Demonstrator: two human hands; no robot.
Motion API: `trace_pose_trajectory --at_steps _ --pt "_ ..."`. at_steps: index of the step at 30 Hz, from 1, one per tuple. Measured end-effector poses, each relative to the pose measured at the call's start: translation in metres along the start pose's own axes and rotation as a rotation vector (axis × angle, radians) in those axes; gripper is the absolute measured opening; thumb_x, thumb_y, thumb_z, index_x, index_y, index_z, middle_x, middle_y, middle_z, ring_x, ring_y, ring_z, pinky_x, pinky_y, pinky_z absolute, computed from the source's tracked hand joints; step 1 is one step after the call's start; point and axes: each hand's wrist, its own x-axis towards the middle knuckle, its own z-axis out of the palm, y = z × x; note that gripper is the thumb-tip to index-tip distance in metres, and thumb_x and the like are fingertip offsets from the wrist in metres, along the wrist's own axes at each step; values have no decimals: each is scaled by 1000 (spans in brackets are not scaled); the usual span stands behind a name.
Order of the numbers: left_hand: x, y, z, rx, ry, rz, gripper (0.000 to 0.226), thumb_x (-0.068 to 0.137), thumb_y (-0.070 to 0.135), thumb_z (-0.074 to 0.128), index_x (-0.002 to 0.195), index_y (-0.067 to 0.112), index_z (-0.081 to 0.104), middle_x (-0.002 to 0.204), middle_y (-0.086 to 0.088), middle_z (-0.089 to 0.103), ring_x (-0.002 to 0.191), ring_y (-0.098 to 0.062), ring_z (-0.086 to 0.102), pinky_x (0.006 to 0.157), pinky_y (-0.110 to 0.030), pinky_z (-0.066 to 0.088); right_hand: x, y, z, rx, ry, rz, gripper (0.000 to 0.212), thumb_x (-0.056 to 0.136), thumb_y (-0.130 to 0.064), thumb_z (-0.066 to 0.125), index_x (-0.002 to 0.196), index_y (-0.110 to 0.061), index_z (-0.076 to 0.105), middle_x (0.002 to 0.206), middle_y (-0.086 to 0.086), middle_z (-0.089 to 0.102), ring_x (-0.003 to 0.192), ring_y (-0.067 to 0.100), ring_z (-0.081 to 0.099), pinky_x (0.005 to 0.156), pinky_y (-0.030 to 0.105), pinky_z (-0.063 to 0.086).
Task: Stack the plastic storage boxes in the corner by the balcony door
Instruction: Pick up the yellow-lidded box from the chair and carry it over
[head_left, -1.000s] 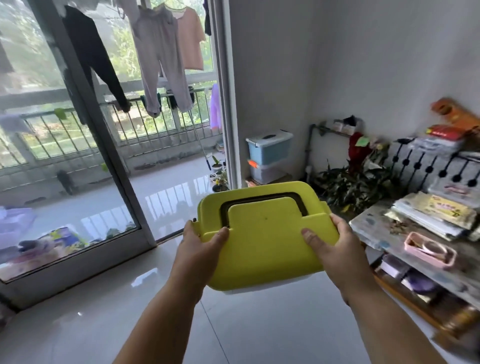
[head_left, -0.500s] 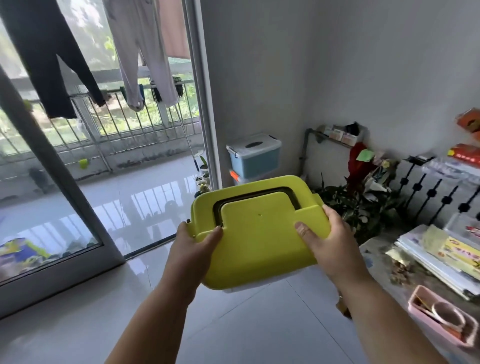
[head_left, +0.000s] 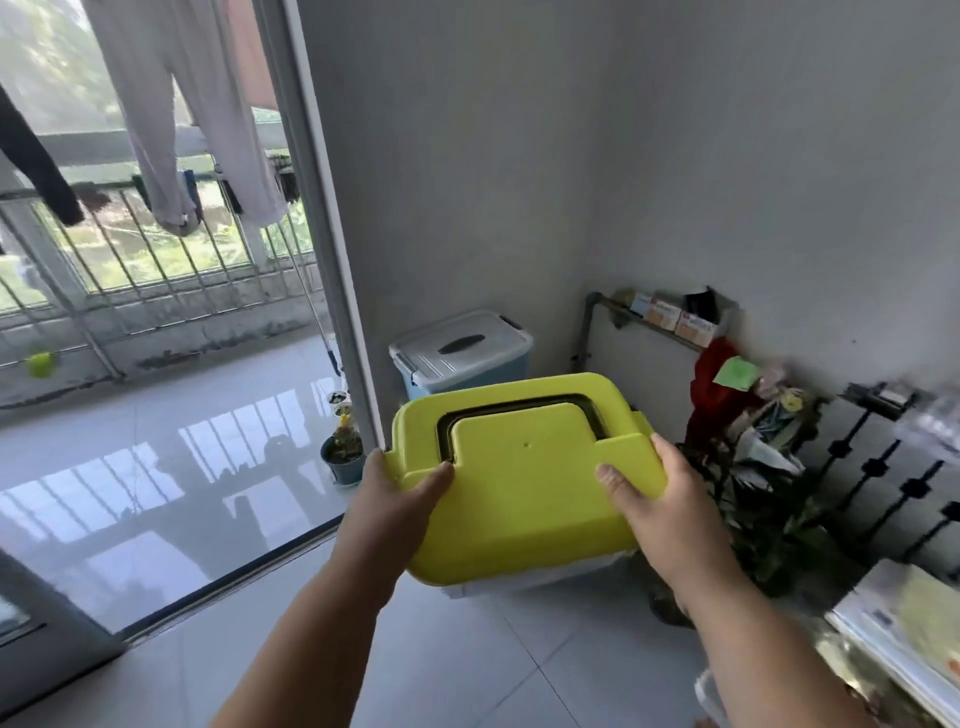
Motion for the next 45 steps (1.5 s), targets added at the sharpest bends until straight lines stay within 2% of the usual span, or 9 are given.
trace_pose_trajectory --at_steps 6,11,14,20,24,28,34,40,45 --pt "97 39 59 27 -29 -16 78 79 44 75 143 20 39 103 3 51 99 -26 56 85 -41 50 110 8 2 -24 28 -5 80 80 -54 64 146 -21 35 130 6 53 105 19 56 76 24 46" --pt "182 66 101 44 40 -35 76 80 46 73 142 17 39 109 -4 51 102 -31 57 94 -51 52 227 9 19 -22 -52 -55 79 85 -48 64 149 -16 32 138 7 51 121 24 53 99 42 49" --pt "225 83 112 8 137 -58 73 79 45 74 139 17 42 113 -5 55 103 -31 59 93 -52 53 293 -1 36 1 -135 -82 78 84 -47 65 149 -18 32 137 7 51 119 24 54 99 43 49" --pt "298 98 115 -28 296 -68 65 82 42 73 135 14 47 89 10 52 88 -21 58 71 -34 49 405 -18 90 33 -266 -148 75 81 -48 69 145 -21 39 134 5 57 120 23 56 102 47 46" --pt "348 107 104 38 385 -72 57 82 42 73 127 12 53 97 -1 59 91 -27 60 80 -41 53 458 -27 139 95 -300 -218 48 80 -41 73 122 -31 53 100 -17 64 87 -10 60 76 7 48" --pt "400 108 99 90 398 -81 60 84 40 71 132 9 50 109 -9 58 100 -32 59 93 -50 52 499 -26 181 95 -318 -213 53 79 -42 74 125 -23 56 113 2 65 100 18 63 90 33 52" --pt "477 97 97 104 319 -173 57 85 40 71 128 9 52 116 -15 63 104 -36 63 91 -53 54 552 -21 224 77 -389 -138 26 76 -47 71 98 -45 58 105 -4 68 91 12 67 73 29 54" --pt "515 91 99 193 341 -200 53 86 41 67 129 14 52 103 -3 60 90 -24 61 74 -35 50 576 -15 255 55 -398 -77 37 80 -37 74 109 -30 53 103 -1 65 88 15 64 70 27 50" --pt "522 96 103 179 362 -225 56 88 40 66 135 16 48 106 -2 57 91 -24 59 77 -36 51 594 -14 261 -21 -473 -36 75 78 -48 71 141 -19 41 128 7 52 102 21 55 83 35 48"
